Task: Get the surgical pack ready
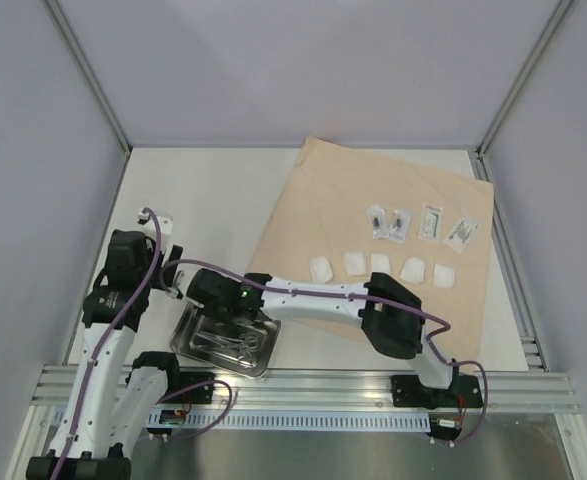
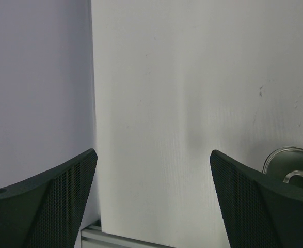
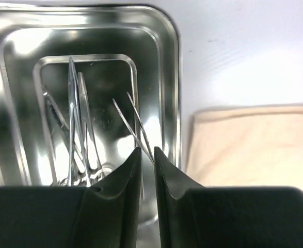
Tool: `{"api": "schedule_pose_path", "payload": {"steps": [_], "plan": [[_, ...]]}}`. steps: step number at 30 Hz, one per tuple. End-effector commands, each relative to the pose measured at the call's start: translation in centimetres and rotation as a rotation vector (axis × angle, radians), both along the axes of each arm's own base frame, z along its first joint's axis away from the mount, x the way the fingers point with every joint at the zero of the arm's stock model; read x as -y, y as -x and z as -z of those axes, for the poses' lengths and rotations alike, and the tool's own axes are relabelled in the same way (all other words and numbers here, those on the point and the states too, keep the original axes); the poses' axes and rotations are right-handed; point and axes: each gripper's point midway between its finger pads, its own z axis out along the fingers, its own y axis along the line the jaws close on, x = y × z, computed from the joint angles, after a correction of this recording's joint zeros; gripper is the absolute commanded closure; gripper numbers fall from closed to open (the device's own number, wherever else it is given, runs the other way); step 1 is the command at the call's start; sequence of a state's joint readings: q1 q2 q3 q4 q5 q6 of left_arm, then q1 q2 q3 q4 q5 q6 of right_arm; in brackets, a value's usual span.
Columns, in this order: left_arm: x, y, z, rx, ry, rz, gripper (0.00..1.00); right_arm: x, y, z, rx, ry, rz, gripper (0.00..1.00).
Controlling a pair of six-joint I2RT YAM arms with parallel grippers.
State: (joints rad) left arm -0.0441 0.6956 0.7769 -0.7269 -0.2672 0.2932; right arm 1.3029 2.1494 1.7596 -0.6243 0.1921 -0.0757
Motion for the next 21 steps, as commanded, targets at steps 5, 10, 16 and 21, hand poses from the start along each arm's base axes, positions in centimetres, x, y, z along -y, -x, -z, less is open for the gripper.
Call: {"api": "schedule_pose_path", "payload": {"steps": [5,10,16,21], "plan": [[0.3,-0.1,-0.2,0.018,0.023,0.002,0.0,7.2,-2.9,-12.7,0.023,-0.275,0.257,0.83],[0.4,-0.1,-0.2,0.018,0.027,0.007,0.0,19.4,-5.1,-7.5,-0.085,-0.193,0.616,0.85],[0.5,-0.1,-0.1,0.011,0.03,0.014,0.0,29.9,-5.7,-3.1,-0.19,-0.152,0.947,0.85],[0.9,0.0,0.2,-0.001,0.039,0.036,0.0,33.0,-4.4,0.7,-0.306,-0.099,1.033,0.85]]}}
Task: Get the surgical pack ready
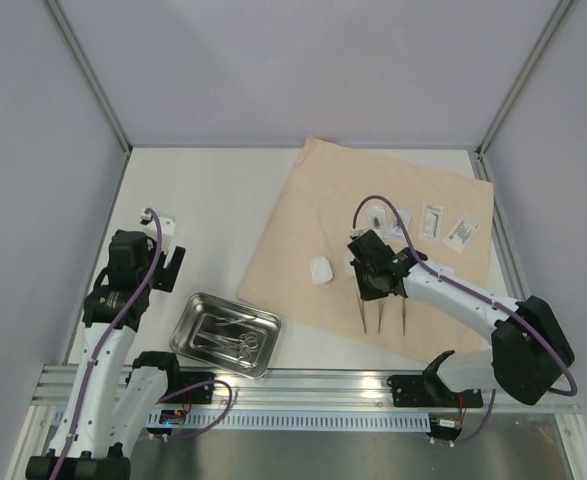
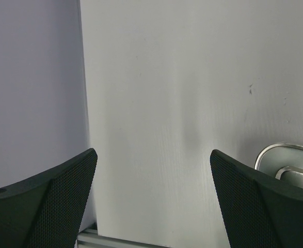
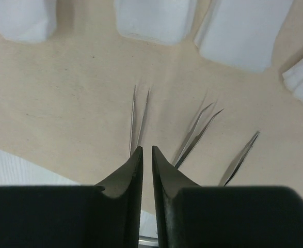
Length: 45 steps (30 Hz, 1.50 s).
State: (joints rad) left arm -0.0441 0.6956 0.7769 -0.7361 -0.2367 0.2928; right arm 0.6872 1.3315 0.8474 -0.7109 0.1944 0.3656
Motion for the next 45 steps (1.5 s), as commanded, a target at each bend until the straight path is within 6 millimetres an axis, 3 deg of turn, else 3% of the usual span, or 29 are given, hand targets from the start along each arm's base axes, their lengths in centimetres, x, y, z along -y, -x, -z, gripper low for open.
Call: {"api": "schedule_pose_path", "payload": {"steps": [1,14,23,45], "plan": [[0.5,-0.1,-0.1,0.007,0.025,0.018,0.0,-0.2,0.4,0.7,-0.047,-0.077,0.055,0.86],[1.2,-0.1,0.3,-0.01,0.045,0.054,0.0,-0.9,0.4,3.8,-0.126,-0.094,0.055,0.88],[1.2,-0.1,0.3,-0.01,0.044,0.055,0.0,0.5,0.8,5.5,-0.153,-0.013,0.088,0.89],[1.2,-0.1,0.4,-0.008,0.046,0.057,0.0,1.7,0.2,3.7,-0.097,0.037,0.106,0.89]]}}
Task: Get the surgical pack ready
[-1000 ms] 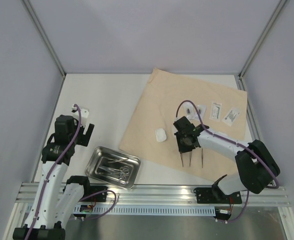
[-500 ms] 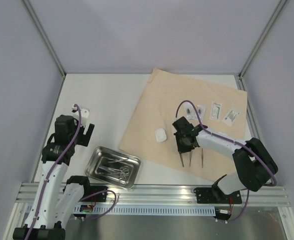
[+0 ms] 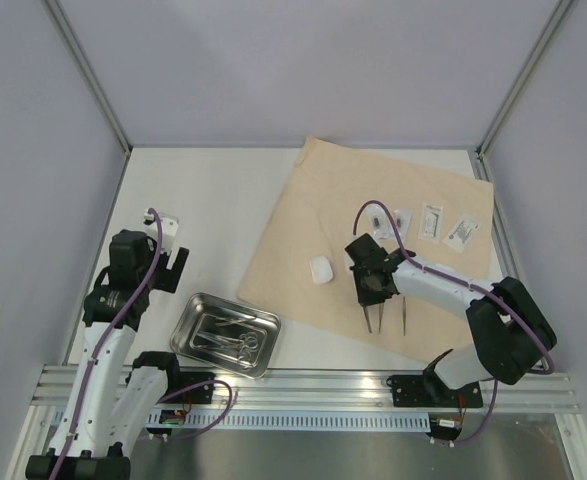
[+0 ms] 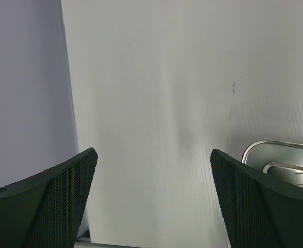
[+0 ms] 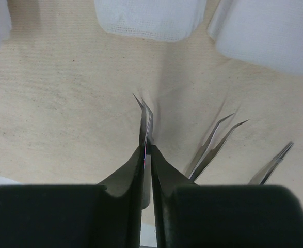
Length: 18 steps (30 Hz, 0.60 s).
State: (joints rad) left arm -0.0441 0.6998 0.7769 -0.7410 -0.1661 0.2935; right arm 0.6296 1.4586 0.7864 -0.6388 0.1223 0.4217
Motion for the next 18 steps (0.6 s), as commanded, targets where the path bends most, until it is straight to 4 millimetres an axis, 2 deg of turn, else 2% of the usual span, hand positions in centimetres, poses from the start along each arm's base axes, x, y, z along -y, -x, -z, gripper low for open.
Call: {"api": "schedule_pose_path", "payload": {"steps": [1,11,18], "plan": [[0.0,0.0,0.0,0.003,0.004,0.001,0.0,1.1,-0.6,-0.9,0.04,0.045,0.02,0.89],[0.1,0.1,0.0,0.003,0.006,0.001,0.0,1.6,-0.7,-0.9,0.04,0.056,0.024,0.9],[0.1,0.1,-0.1,0.006,0.006,0.001,0.0,0.6,-0.6,0.2,0.009,0.022,0.009,0.91]]}}
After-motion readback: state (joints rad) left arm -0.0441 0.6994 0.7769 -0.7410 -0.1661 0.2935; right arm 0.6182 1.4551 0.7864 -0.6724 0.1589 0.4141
